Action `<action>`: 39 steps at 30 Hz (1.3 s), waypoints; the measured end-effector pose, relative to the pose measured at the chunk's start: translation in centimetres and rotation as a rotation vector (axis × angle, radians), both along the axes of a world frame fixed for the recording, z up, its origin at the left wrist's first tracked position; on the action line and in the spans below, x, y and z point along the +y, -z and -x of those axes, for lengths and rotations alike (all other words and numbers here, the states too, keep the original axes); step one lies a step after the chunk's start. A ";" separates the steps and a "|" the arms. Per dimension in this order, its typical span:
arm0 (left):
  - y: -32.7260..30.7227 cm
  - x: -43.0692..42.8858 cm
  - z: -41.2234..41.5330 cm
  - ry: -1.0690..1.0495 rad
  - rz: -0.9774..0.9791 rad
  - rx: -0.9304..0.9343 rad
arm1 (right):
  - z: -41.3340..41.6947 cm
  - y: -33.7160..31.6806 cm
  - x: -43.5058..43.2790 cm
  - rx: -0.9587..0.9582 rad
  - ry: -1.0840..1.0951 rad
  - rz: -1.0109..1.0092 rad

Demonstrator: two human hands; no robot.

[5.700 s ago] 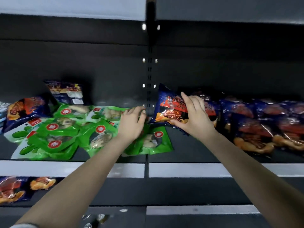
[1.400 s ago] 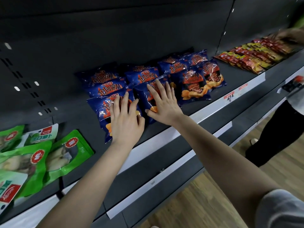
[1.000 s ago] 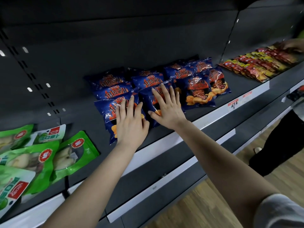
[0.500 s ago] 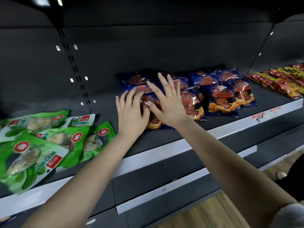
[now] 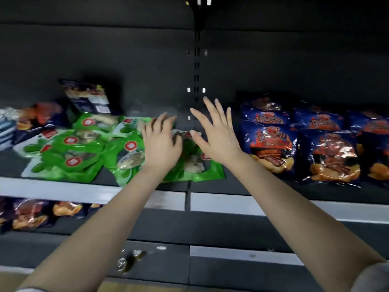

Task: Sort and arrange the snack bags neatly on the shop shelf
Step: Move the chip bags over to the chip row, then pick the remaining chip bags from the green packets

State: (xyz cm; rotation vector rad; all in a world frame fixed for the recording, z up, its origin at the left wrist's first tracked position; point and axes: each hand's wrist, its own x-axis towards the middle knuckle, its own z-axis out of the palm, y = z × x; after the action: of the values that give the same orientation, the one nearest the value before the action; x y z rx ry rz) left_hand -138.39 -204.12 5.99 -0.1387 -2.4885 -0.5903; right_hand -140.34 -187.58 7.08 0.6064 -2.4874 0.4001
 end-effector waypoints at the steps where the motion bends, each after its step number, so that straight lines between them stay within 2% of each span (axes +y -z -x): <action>1: 0.1 -1.1 -0.3 -0.039 0.003 -0.004 | 0.2 0.0 -1.2 -0.007 -0.027 -0.005; 11: 1.2 -12.2 -5.1 -0.383 -0.025 -0.062 | 1.1 0.1 -13.5 -0.064 -0.326 -0.063; 19: 2.1 -18.5 -8.7 -0.562 -0.036 -0.111 | 1.3 0.6 -21.9 -0.070 -0.512 -0.078; 29: 2.0 -24.5 -9.5 -0.616 -0.045 -0.102 | 2.8 0.9 -29.9 -0.104 -0.559 -0.089; 39: 2.3 -27.3 -5.6 -0.540 -0.021 -0.215 | 6.2 1.2 -33.6 -0.155 -0.512 -0.086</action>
State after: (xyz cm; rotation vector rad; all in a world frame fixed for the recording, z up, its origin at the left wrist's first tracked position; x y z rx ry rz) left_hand -132.74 -231.46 3.70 0.6154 -2.5624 -0.4131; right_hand -146.52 -221.16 5.86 1.2988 -2.4803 0.5479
